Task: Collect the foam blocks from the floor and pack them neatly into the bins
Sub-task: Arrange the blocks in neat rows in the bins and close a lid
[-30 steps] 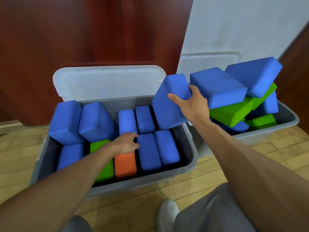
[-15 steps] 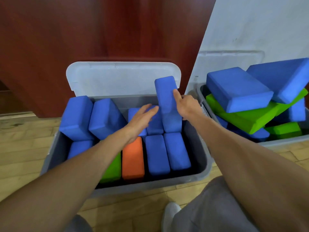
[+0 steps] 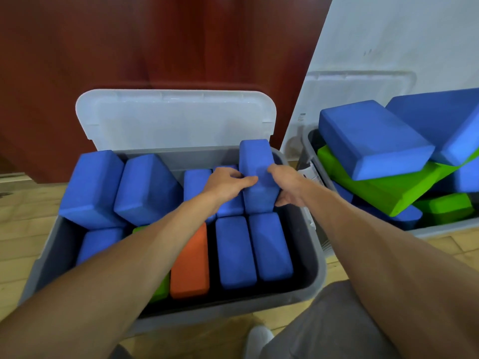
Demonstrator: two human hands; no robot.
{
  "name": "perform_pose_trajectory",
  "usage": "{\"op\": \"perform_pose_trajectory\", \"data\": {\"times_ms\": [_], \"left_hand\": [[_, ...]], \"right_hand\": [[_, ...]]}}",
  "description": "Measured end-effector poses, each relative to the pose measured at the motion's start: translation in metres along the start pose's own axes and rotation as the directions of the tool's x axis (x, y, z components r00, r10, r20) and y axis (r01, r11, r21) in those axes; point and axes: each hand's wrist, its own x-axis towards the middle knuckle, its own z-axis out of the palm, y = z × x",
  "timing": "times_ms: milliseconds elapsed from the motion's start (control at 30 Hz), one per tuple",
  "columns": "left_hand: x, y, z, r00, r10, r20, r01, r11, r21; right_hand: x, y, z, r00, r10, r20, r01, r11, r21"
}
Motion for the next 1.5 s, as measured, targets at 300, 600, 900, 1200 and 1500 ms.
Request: {"op": "perform_pose_trajectory", "data": {"times_ms": [300, 600, 900, 1200, 1500], "left_hand": [[0.010, -0.046, 0.017, 0.994, -0.008, -0.107, 0.033, 0.971, 0.236], [-0.033, -0.048, -0.060, 0.938, 0.345, -0.031, -0.292, 0.835, 0.466], [-0.082, -0.099, -0.181, 0.844, 0.155, -0.514, 0.203, 0.794, 0.573], [-0.094, -0.126, -0.168, 0.917, 0.338, -0.213, -0.108, 0.723, 0.683], [-0.087, -0.138, -0.179, 0.935, 0.340, -0.101, -0.132, 0.598, 0.791]], "right_hand": [[0.021, 0.005, 0.003, 0.954, -0.300, -0.009, 0.155, 0.516, -0.842], [0.000, -0.014, 0.039, 0.851, -0.525, 0.022, 0.327, 0.495, -0.805], [-0.027, -0.026, 0.120, 0.797, -0.401, 0.452, 0.585, 0.327, -0.742], [-0.046, -0.039, 0.175, 0.653, -0.497, 0.572, 0.728, 0.201, -0.656], [-0.037, 0.005, 0.194, 0.720, -0.440, 0.537, 0.654, 0.169, -0.738]]}}
